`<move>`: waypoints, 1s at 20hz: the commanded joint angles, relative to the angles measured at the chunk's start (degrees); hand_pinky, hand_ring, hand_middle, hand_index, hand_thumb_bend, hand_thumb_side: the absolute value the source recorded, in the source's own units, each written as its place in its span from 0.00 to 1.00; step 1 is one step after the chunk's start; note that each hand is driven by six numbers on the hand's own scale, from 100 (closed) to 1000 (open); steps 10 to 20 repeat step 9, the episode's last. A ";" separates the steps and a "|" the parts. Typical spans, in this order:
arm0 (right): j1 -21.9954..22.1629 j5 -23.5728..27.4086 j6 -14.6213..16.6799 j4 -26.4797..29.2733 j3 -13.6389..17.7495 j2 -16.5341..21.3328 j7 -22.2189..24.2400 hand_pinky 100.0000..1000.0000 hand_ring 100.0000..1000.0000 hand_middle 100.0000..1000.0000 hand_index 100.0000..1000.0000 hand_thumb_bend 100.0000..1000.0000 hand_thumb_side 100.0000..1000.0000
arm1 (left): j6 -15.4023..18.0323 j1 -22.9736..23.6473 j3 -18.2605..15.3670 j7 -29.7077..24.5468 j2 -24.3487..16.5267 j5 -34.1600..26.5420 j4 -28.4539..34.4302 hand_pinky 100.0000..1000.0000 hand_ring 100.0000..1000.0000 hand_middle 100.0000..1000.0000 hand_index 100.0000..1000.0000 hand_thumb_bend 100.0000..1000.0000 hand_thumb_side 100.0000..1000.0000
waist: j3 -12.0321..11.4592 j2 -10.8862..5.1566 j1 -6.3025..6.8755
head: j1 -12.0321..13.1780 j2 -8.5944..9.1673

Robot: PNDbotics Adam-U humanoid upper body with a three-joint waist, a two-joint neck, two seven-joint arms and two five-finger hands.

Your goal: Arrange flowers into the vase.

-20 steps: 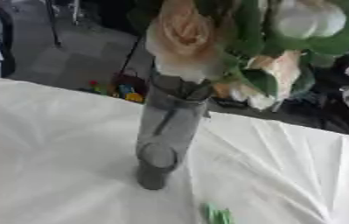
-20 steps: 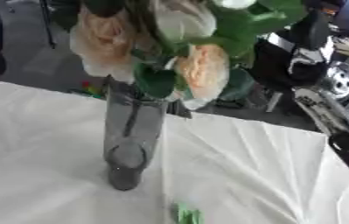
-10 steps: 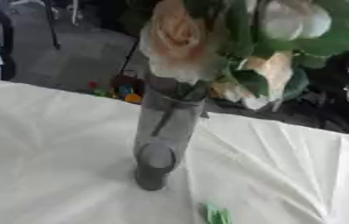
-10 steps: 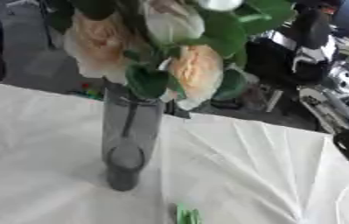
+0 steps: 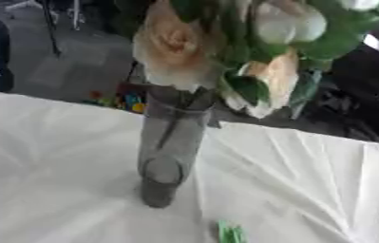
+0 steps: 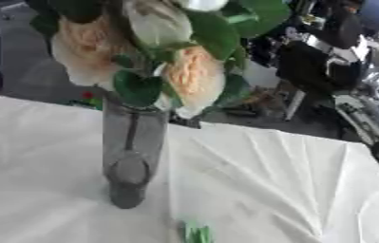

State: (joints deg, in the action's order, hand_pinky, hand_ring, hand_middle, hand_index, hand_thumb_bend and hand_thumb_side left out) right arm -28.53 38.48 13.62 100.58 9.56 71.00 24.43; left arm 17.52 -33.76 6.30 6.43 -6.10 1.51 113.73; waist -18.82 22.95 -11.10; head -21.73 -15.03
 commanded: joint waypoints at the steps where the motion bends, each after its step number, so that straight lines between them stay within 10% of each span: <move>1: 1.13 1.07 0.75 -0.91 2.58 3.23 -1.19 1.00 1.00 1.00 1.00 0.79 1.00 | 0.11 -0.38 -0.59 0.50 -0.88 0.35 0.87 0.68 0.79 0.87 0.93 0.00 1.00 | 0.50 -1.61 0.74 | 0.22 -0.15; 20: 7.37 0.23 2.88 -1.22 5.49 4.06 -3.26 1.00 1.00 1.00 1.00 0.79 1.00 | 0.21 -0.34 -1.20 1.27 -1.34 0.86 0.87 0.68 0.79 0.87 0.93 0.00 1.00 | 2.34 -1.78 1.48 | 0.70 -0.71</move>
